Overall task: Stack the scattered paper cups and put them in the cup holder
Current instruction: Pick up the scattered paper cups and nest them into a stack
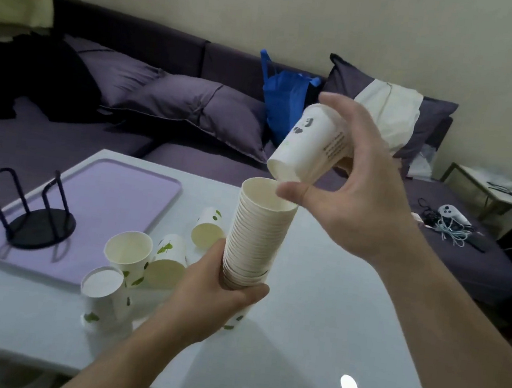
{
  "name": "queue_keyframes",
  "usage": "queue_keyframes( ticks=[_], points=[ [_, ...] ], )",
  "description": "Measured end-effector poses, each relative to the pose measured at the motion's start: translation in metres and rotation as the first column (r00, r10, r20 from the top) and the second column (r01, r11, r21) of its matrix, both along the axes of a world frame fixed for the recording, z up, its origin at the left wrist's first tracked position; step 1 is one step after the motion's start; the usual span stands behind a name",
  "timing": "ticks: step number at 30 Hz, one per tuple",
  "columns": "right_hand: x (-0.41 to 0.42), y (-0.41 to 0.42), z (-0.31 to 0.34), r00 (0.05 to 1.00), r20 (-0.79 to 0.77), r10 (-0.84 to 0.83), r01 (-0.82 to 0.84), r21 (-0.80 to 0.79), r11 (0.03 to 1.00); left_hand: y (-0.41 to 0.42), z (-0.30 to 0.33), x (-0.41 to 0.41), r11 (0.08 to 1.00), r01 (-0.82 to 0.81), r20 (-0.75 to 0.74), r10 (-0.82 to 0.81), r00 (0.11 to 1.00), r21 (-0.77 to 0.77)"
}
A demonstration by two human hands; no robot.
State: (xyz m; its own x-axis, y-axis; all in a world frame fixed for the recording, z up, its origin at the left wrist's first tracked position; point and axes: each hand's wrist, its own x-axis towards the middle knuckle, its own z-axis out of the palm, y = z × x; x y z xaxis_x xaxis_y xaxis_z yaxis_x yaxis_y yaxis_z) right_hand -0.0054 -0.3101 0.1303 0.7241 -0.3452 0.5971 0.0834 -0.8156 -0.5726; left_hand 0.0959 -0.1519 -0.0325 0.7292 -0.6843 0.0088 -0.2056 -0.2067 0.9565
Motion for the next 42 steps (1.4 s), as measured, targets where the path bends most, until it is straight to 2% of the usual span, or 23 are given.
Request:
queue_keyframes(
  ticks=[2, 4, 9, 11, 13, 16, 19, 23, 27, 31, 34, 37, 40, 42],
  points=[
    [0.002, 0.009, -0.004, 0.993, -0.112, 0.048, -0.062, -0.126, 0.990, -0.001, -0.001, 0.000, 1.000, 0.001, -0.005, -0.001, 1.000, -0.004],
    [0.003, 0.014, -0.011, 0.981, -0.173, 0.087, -0.111, -0.134, 0.985, -0.001, -0.002, 0.001, 1.000, 0.002, -0.004, -0.002, 1.000, -0.013],
    [0.003, 0.015, -0.020, 0.992, -0.084, 0.096, -0.109, -0.175, 0.978, -0.002, -0.005, 0.004, 1.000, 0.008, 0.006, -0.008, 1.000, -0.020],
    [0.006, 0.016, -0.023, 0.991, -0.084, 0.101, -0.111, -0.127, 0.986, -0.002, -0.005, 0.006, 1.000, 0.006, 0.007, -0.006, 1.000, -0.028],
    [0.007, 0.016, -0.026, 0.989, -0.112, 0.093, -0.105, -0.115, 0.988, -0.001, -0.005, 0.008, 0.999, 0.002, 0.001, -0.002, 1.000, -0.035],
    [0.004, 0.019, -0.026, 0.986, -0.169, -0.013, -0.026, -0.227, 0.974, -0.002, -0.005, 0.011, 0.999, -0.007, -0.007, 0.007, 1.000, -0.035],
    [0.003, 0.019, -0.027, 0.983, -0.168, -0.069, 0.023, -0.261, 0.965, -0.004, -0.005, 0.010, 1.000, -0.009, -0.002, 0.009, 1.000, -0.027],
    [0.003, 0.024, -0.029, 0.971, -0.233, -0.047, -0.049, -0.389, 0.920, -0.006, -0.004, 0.007, 1.000, -0.005, 0.001, 0.005, 1.000, -0.023],
    [-0.002, 0.027, -0.034, 0.971, -0.225, -0.080, -0.014, -0.390, 0.921, -0.008, -0.002, 0.006, 0.999, -0.004, -0.011, 0.004, 1.000, -0.038],
    [-0.001, 0.028, -0.043, 0.927, -0.370, -0.067, -0.081, -0.371, 0.925, -0.009, -0.003, 0.006, 0.998, 0.012, -0.032, -0.014, 0.999, -0.055],
    [-0.004, 0.031, -0.053, 0.956, -0.292, -0.035, -0.044, -0.261, 0.964, -0.008, -0.003, 0.006, 0.998, 0.024, -0.028, -0.025, 0.999, -0.057],
    [-0.009, 0.032, -0.073, 0.980, -0.198, -0.032, 0.027, -0.027, 0.999, -0.006, -0.003, 0.008, 0.999, 0.048, -0.045, -0.049, 0.998, -0.026],
    [-0.011, 0.036, -0.104, 0.985, -0.158, -0.063, 0.102, 0.253, 0.962, 0.000, 0.001, 0.007, 0.995, 0.093, -0.009, -0.092, 0.996, 0.029],
    [-0.012, 0.037, -0.122, 0.980, -0.189, -0.068, 0.136, 0.377, 0.916, 0.008, 0.008, 0.006, 0.992, 0.111, 0.038, -0.113, 0.993, 0.058]
  ],
)
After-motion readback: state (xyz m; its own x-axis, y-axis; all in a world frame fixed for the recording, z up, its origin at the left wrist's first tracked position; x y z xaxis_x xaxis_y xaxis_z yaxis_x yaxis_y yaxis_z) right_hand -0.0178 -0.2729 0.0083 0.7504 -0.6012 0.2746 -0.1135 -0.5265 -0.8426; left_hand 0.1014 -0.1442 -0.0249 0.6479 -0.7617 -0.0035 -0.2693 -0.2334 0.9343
